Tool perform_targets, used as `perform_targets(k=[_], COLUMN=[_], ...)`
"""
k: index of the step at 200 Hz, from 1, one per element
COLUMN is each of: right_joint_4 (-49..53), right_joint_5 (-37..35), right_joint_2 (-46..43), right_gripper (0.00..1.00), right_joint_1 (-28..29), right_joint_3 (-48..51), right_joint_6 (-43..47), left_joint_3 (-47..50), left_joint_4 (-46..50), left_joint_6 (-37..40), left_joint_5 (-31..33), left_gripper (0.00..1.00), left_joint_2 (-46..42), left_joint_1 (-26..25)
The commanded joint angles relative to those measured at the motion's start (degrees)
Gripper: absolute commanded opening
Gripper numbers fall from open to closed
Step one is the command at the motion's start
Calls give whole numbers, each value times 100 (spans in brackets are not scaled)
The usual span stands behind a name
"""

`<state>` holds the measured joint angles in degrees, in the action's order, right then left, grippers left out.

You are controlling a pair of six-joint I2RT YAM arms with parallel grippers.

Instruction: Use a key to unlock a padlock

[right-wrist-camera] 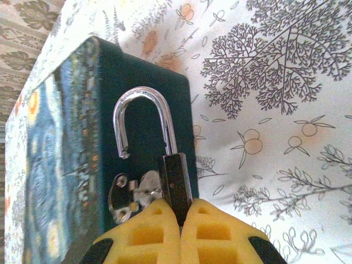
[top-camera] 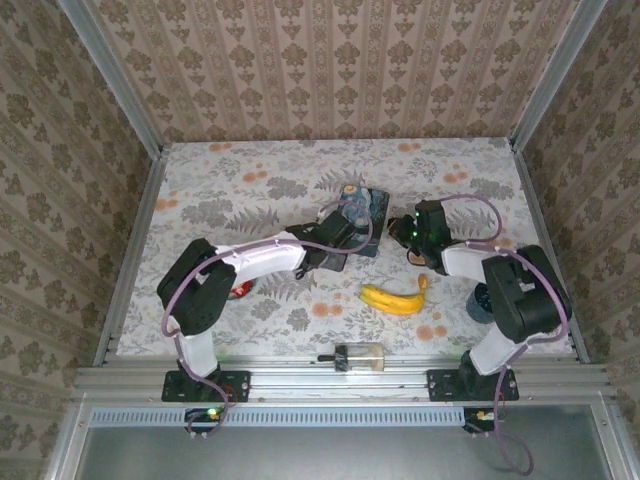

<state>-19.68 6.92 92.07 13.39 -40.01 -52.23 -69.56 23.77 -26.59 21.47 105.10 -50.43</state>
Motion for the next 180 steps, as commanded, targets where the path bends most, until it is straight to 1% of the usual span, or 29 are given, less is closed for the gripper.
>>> perform_targets(k=[1, 29, 54, 71, 92, 108, 125, 180], right_joint_4=[566, 1400, 2368, 3068, 3626, 3898, 4044, 4217], right_joint_5=[-273, -340, -261, 61, 540, 965, 1261, 1802], right_joint_2=[-464, -881, -1175, -1209, -1136, -995, -801, -95], right_gripper=[0, 0, 0, 0, 0, 0, 0, 0], right_joint_1=[-19, -34, -102, -241, -442, -641, -850, -1335], right_joint_3=[115, 79, -137, -379, -611, -752, -868, -1290], right_joint_6=[260, 644, 1133, 1526, 1893, 2110, 2286, 2681], left_joint_3=[83, 79, 162, 246, 360, 438, 556, 805], left_joint_4=[-161, -192, -230, -262, -278, -295, -372, -419], left_joint_6=[-94, -80, -85, -134, -195, -223, -297, -494], left_joint_5=[68, 12, 2, -90, -167, -195, -248, -317], left_gripper=[92, 92, 96, 100, 100, 100, 100, 100], left_joint_2=[-90, -133, -299, -443, -621, -763, -912, -1286], left_joint_1=[242, 486, 599, 673, 724, 730, 745, 762])
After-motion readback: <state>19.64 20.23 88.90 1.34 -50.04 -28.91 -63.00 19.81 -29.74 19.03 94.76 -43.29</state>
